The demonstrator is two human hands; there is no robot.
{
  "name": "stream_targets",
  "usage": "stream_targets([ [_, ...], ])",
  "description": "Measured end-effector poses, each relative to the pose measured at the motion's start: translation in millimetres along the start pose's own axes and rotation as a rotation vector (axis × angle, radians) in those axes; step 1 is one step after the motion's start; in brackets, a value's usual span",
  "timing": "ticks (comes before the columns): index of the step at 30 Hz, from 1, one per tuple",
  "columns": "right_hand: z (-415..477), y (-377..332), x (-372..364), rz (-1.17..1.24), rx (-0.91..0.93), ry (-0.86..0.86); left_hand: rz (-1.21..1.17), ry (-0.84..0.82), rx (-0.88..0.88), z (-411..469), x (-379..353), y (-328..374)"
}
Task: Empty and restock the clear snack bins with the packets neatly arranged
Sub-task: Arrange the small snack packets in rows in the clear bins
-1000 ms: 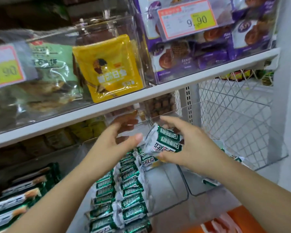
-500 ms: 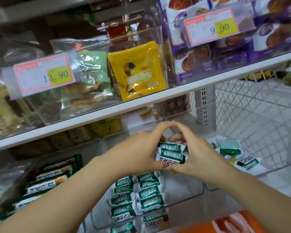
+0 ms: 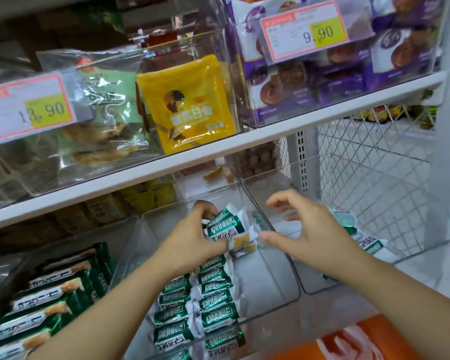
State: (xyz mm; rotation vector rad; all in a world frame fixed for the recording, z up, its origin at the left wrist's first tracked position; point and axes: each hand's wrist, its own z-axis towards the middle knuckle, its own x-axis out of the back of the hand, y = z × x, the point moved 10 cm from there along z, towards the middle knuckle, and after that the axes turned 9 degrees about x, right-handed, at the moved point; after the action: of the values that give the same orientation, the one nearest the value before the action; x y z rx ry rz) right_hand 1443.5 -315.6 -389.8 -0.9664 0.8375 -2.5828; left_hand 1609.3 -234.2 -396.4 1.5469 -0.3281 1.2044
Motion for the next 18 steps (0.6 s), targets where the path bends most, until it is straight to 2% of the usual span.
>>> stream_targets([
  [3, -5, 17, -8, 0.050, -0.092, -0.078, -0.254, 0.000, 0.145, 15, -26, -24],
  [6, -9, 22, -16, 0.067, -0.126, -0.130, -0.277, -0.073, 0.178, 25, -58, -37],
  [9, -10, 25, -14, 0.077, -0.134, -0.126, -0.117, -0.107, 0.156, 29, -66, -43],
  [13, -10, 24, -17, 0.080, -0.113, -0.144, 0.487, -0.115, 0.036, 27, -76, -31],
  [18, -13, 31, -8, 0.175, -0.191, -0.111, 0.566, -0.116, 0.071, 40, -89, -32],
])
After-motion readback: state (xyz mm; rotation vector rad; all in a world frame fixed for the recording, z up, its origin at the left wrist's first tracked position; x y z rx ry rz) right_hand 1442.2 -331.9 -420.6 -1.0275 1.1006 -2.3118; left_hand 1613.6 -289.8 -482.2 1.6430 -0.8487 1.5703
